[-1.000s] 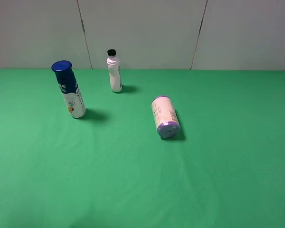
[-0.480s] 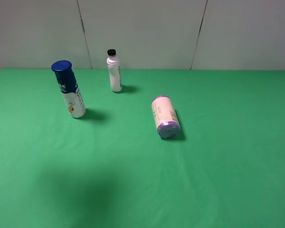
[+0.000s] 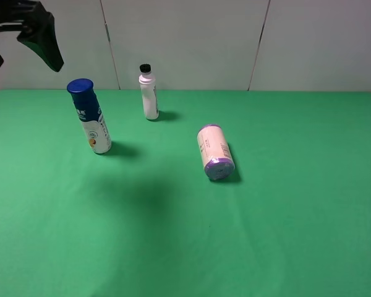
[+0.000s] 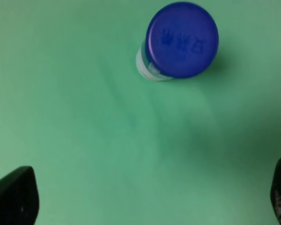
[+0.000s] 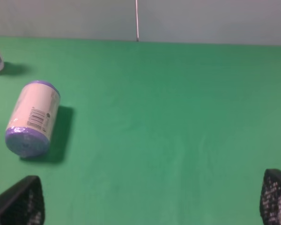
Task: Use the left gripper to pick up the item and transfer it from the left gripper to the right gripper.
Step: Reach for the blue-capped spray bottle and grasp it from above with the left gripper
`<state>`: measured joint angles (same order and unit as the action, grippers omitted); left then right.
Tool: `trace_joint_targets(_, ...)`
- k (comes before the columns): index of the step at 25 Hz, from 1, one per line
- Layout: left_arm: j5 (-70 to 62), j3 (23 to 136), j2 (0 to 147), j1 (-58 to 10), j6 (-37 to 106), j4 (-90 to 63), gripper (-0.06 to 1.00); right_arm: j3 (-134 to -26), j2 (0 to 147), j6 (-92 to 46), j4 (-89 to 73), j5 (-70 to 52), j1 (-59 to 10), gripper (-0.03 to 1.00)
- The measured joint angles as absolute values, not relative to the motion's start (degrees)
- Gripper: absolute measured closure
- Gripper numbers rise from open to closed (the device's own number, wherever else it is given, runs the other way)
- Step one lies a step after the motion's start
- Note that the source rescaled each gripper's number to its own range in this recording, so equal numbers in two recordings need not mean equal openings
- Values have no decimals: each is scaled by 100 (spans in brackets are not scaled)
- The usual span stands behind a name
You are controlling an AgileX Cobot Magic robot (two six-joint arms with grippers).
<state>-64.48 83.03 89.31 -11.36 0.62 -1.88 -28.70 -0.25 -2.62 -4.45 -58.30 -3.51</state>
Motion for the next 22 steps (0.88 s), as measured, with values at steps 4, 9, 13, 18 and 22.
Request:
trace_joint_targets(4,-6584,8612,9490,-1162,-40,-206,-6,-2870,-25,-262,-445,-5830,-351,-3)
trace_joint_targets(9,-6587,8731,10021,-1162,-55,-201,-6,-2870,-25,-262,-445,-5830,-351,-3)
trace_joint_targets(13,-6557,8736,10334,-1228,-60,-194,-6,-2870,-25,-262,-445,-5830,-351,-3)
trace_joint_targets(18,-6462,8854,10715,-1338,-60,-193,-6,-2870,-25,-262,-445,-5830,-351,-3)
trace_joint_targets(22,-6371,9106,11022,-1473,-60,-121,-6,-2870,-25,-262,-445,-5830,-351,-3)
